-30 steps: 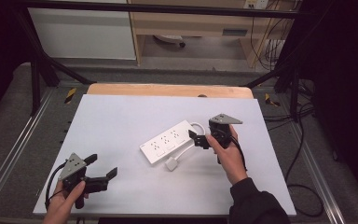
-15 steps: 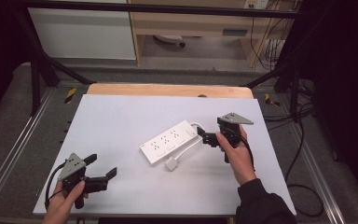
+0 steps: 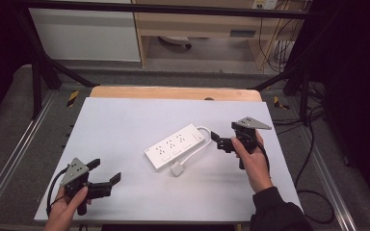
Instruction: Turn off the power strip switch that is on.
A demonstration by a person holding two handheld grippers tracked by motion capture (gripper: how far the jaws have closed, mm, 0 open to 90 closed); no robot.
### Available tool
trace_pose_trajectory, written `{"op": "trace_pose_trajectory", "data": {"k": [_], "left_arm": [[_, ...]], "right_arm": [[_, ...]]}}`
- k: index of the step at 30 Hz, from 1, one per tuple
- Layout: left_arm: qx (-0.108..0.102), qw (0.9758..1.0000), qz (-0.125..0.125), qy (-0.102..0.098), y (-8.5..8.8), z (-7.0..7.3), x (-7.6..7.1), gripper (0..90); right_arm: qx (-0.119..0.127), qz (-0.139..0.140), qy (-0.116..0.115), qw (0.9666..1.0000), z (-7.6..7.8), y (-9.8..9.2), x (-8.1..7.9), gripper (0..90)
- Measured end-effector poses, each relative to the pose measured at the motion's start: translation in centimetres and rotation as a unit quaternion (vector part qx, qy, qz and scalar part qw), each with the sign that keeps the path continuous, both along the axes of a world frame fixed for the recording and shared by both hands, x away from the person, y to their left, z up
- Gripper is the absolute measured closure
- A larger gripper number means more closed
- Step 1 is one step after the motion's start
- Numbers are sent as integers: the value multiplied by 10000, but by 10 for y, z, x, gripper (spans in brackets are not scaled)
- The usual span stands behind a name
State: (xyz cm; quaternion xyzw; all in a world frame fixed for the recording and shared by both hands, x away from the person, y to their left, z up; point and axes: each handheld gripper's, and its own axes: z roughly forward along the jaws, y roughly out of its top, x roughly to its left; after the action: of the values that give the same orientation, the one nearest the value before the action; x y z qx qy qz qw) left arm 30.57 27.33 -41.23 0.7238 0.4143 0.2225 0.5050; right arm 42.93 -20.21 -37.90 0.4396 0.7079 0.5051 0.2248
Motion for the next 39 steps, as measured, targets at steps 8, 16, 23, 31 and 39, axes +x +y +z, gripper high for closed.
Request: {"op": "trace_pose_trajectory", "data": {"k": [8,16,23,31,39], "left_arm": [[2,10000,-2,-2,0,0,0,52],[10,10000,1,3,0,0,0,53],[15,10000,5,8,0,0,0,53],[21,10000,-6,5,0,0,0,54],[15,10000,-9,5,-1,0,0,54]], "right_arm": [[109,-66,-58,9999,5,-13,-7,44],[149,-141,-164,9997,11,-27,-17,42],[164,-203,-222,9994,13,-39,-28,40],[192,-352,-339,9986,15,-60,-43,40],[288,-415,-473,9976,10,-78,-62,32]]}}
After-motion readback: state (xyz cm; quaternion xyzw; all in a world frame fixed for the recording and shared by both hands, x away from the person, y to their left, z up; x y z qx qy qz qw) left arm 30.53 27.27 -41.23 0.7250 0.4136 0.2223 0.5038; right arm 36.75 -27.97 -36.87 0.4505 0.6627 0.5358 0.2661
